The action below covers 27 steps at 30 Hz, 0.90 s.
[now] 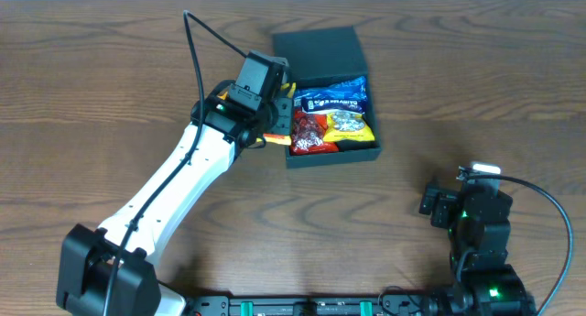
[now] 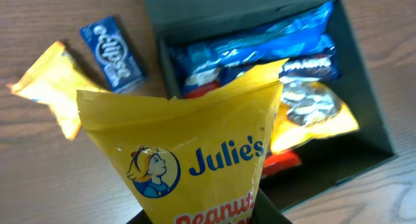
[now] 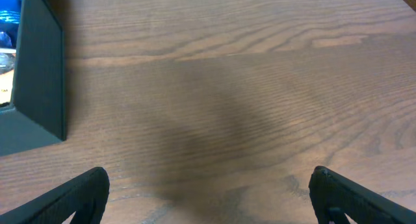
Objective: Pack container
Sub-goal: 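Lift the Julie's packet and carry it into the box's left side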
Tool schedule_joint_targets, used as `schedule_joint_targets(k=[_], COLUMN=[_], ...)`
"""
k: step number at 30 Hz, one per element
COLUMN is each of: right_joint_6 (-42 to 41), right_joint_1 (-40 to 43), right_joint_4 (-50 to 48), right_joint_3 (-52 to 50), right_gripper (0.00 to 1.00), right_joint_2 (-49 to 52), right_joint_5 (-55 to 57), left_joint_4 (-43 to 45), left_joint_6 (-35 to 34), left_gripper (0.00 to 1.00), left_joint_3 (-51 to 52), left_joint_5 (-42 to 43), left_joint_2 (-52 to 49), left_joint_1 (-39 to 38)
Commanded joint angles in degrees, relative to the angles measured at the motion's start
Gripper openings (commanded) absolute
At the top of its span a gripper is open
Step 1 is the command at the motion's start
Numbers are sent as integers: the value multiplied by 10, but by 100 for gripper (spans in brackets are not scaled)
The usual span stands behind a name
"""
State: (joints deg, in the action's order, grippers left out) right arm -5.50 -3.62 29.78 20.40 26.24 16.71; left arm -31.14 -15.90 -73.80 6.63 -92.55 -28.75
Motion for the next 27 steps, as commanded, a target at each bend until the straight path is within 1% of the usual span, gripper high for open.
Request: schedule_joint_targets(k=[1,5,12,17,24,27], right_joint_6=[-7,-7,-7,-7,-7,-7], right_joint_1=[3,3,3,3,3,3], right_joint_4=[0,0,0,0,0,0], right_joint_3=[-2,-2,-2,-2,-2,-2], right_gripper=[99,99,99,99,99,99], right_joint_2=[-1,-1,-1,-1,-1,-1], right_joint_5=[4,4,4,4,4,4], left_joint_4=[7,14,88,102,79,61], left_joint_6=[-11,-31,-112,-171,-176,-185], left_gripper=[25,25,25,24,21,21], left_joint_3=[-18,-29,-33,-33,-33,-33], left_joint_5=[5,5,11,24,15,-6], left_joint_2=[-24,-59,-111,-139,-162,-163], left_joint_1=[-2,-5,-28,-44,-50,-50])
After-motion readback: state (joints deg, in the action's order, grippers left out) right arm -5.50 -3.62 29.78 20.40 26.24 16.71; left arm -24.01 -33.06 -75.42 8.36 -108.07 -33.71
